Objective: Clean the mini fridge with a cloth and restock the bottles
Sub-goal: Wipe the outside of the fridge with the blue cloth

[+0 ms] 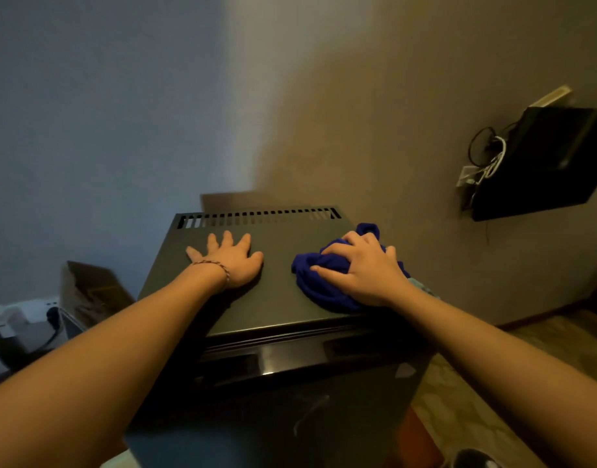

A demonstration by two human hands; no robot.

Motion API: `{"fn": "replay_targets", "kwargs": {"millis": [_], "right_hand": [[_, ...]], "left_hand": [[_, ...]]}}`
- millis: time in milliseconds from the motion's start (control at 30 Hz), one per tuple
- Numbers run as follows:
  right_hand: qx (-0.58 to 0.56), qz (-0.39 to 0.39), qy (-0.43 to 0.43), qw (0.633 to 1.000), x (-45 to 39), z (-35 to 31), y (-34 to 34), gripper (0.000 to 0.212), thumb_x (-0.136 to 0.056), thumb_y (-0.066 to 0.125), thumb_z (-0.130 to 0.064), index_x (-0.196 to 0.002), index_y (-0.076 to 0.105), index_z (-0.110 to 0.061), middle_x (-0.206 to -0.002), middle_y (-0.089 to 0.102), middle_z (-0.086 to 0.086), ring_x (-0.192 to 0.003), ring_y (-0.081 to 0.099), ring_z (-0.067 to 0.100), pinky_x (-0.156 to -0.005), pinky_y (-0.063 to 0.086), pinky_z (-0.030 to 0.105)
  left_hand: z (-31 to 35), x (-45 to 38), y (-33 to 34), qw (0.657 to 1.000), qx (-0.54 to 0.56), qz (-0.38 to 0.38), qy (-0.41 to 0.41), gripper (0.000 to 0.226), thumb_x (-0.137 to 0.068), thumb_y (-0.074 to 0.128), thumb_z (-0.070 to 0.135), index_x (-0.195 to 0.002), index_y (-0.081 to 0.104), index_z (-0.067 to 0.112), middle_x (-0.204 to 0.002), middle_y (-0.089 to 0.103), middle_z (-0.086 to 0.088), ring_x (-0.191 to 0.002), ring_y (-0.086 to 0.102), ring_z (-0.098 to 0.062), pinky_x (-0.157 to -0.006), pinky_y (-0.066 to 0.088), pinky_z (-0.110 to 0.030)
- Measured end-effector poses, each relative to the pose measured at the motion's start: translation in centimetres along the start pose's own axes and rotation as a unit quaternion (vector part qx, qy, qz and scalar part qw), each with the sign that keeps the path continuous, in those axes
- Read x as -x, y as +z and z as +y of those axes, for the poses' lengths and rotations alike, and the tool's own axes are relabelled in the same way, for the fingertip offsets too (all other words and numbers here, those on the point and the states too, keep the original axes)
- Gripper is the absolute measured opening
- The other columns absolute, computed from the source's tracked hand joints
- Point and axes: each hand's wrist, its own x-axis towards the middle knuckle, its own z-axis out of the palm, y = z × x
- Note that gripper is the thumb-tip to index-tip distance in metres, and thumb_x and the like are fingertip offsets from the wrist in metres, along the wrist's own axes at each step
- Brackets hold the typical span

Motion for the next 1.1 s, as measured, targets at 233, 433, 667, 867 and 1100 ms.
{"fn": "replay_targets", "kwargs": {"millis": [233,433,667,867,1100], "right_hand": [[-0.002,-0.012,0.018,1.0,-9.3,3.5,1.3,0.053,-0.089,0.039,-0.077,-0.126,0.057,-0.045,-0.13,0.046,-0.003,-0.127,0.036,0.027,-0.104,0.029,0.06],[-0.029,-0.01,0.027,0.999,-16.9,6.5,3.1,0.055,-0.088,0.041,-0.076,-0.129,0.056,-0.042,-0.136,0.043,0.001,-0.131,0.033,0.031,-0.104,0.03,0.058],[-0.046,-0.016,0.012,0.999,-20.8,7.1,4.0,0.054,-0.088,0.045,-0.072,-0.13,0.057,-0.039,-0.14,0.043,0.004,-0.133,0.03,0.034,-0.099,0.034,0.054],[-0.012,-0.03,-0.005,0.999,-19.0,6.6,3.3,0.066,-0.086,0.031,-0.08,-0.129,0.054,-0.035,-0.141,0.039,0.007,-0.133,0.029,0.038,-0.101,0.029,0.06],[0.01,-0.047,-0.037,0.998,-12.5,5.5,1.5,0.084,-0.075,0.027,-0.095,-0.134,0.048,-0.037,-0.146,0.036,0.006,-0.135,0.028,0.04,-0.105,0.03,0.062]], "left_hand": [[3.1,-2.8,-0.3,0.998,0.018,0.003,-0.055,0.072,-0.098,0.024,0.06,-0.158,0.004,0.026,-0.166,-0.004,-0.005,-0.152,-0.006,-0.033,-0.113,-0.002,-0.072],[7.3,-6.4,0.1,0.996,0.023,0.004,-0.085,0.07,-0.099,0.02,0.058,-0.158,0.003,0.026,-0.166,-0.008,-0.003,-0.15,-0.011,-0.037,-0.112,-0.005,-0.071],[8.2,-7.4,1.0,0.996,-0.009,0.023,-0.09,0.068,-0.097,0.013,0.063,-0.158,0.002,0.034,-0.166,-0.009,0.002,-0.151,-0.01,-0.034,-0.114,-0.005,-0.069],[8.4,-6.6,0.9,0.996,-0.006,0.031,-0.089,0.067,-0.098,0.013,0.063,-0.157,0.004,0.035,-0.166,-0.006,0.005,-0.152,-0.008,-0.029,-0.117,-0.003,-0.064],[8.6,-2.2,1.3,0.997,0.004,0.047,-0.061,0.063,-0.102,0.016,0.054,-0.158,0.009,0.026,-0.166,0.0,0.002,-0.152,-0.002,-0.025,-0.122,0.003,-0.052]]}}
